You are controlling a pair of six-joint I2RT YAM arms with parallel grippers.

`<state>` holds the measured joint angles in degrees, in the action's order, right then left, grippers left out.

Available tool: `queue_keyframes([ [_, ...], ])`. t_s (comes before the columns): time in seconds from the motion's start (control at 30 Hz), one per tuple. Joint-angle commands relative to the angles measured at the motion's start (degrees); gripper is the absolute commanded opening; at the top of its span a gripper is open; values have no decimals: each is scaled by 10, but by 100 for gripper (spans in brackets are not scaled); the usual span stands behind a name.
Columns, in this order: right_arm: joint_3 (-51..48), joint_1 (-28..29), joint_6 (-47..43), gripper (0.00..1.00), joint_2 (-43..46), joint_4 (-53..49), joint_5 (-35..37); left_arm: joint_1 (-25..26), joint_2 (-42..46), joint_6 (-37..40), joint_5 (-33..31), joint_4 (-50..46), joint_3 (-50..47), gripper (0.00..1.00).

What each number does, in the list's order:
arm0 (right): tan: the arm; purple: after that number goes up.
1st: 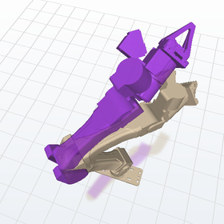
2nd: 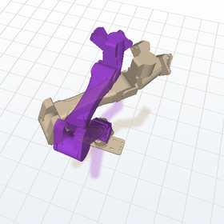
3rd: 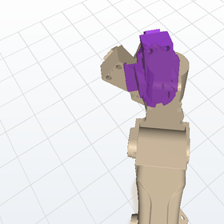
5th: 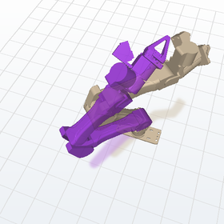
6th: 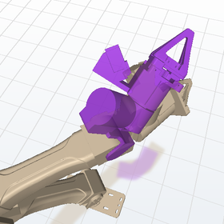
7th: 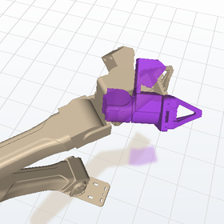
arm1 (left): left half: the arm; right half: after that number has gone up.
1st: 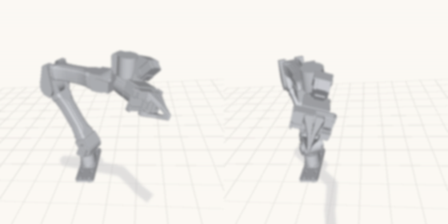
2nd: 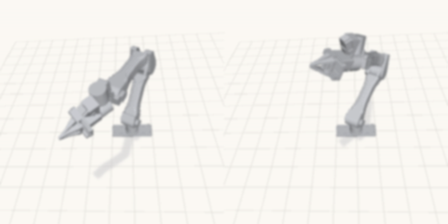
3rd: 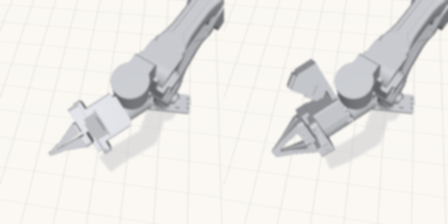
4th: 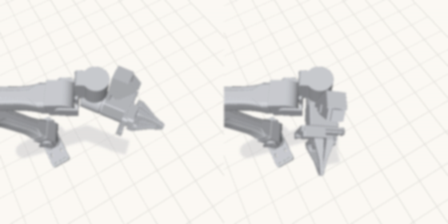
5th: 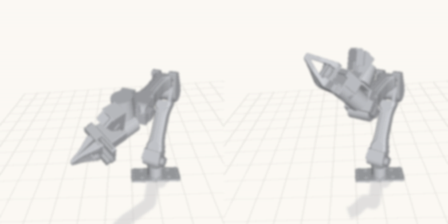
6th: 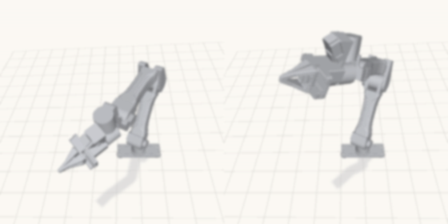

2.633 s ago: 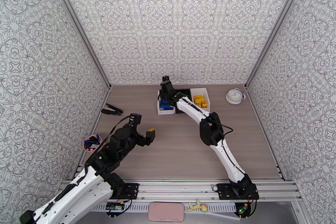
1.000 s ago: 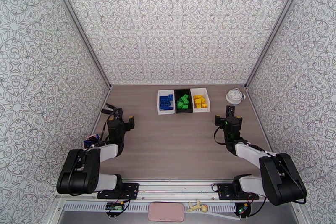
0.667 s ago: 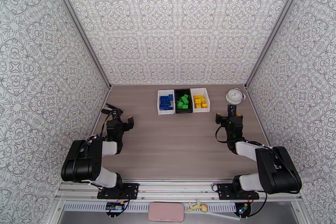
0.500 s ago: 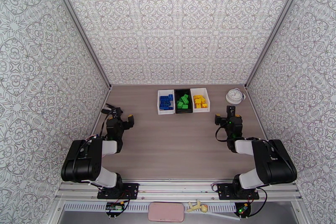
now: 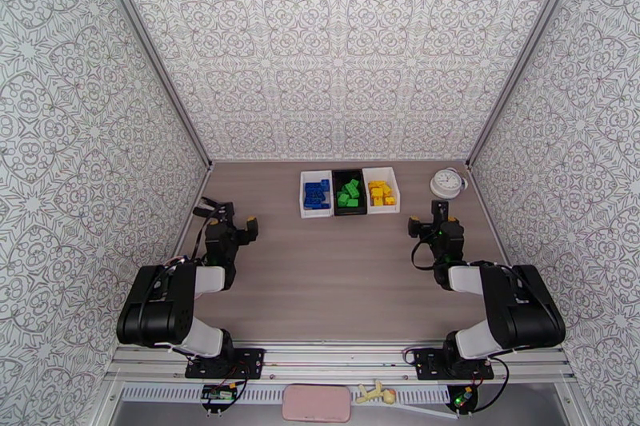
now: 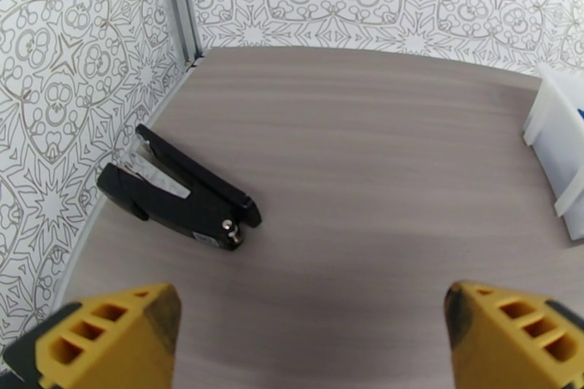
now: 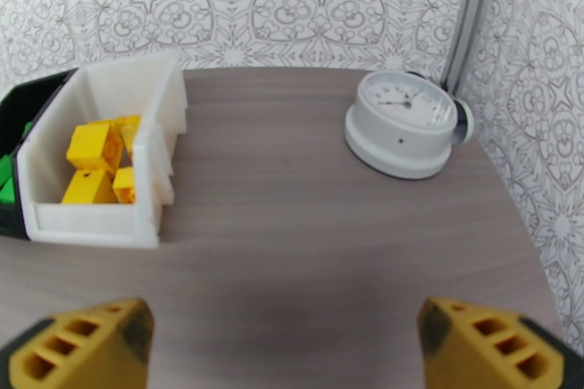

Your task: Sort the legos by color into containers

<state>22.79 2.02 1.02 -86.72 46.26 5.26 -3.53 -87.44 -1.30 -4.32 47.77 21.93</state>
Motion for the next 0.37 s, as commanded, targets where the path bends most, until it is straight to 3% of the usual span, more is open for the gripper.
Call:
queue_keyframes([
  [0.0, 2, -4, 0, 100, 0, 9, -7, 2, -2, 6, -3, -9, 11, 100],
  [0.33, 1, -3, -1, 99, 1, 11, -6, 2, -2, 6, -3, -9, 11, 100],
])
